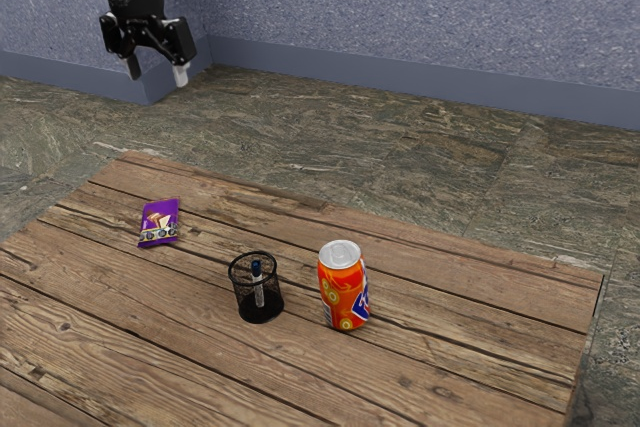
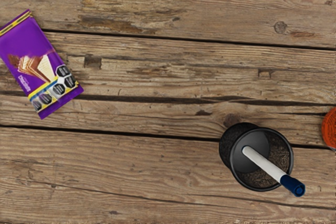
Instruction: Take the marker out of the pen holder and place it to the left of the pen holder.
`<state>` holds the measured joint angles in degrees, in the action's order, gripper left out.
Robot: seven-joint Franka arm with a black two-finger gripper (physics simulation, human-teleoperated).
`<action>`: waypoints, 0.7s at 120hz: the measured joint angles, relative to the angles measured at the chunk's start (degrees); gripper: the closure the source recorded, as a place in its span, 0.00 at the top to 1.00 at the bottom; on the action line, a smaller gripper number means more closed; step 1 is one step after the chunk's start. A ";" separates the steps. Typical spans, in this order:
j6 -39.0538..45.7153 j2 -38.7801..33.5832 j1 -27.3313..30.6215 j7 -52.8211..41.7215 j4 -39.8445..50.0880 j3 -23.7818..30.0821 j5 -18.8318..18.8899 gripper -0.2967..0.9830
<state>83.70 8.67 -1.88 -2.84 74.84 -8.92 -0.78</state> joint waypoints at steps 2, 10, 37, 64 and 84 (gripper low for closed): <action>-0.17 0.02 -0.07 -0.14 -0.03 -0.01 -0.01 0.77; -0.72 0.08 -0.18 -0.69 -0.14 -0.10 -0.11 0.77; 1.22 1.56 -1.70 -1.84 -1.04 0.03 -1.02 0.77; 6.26 11.05 -3.94 1.28 -1.08 -0.03 1.35 0.77; 7.92 14.72 -2.53 6.12 -0.35 -0.10 -2.95 0.77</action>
<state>91.62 23.38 -4.42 3.27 74.49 -9.02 -3.73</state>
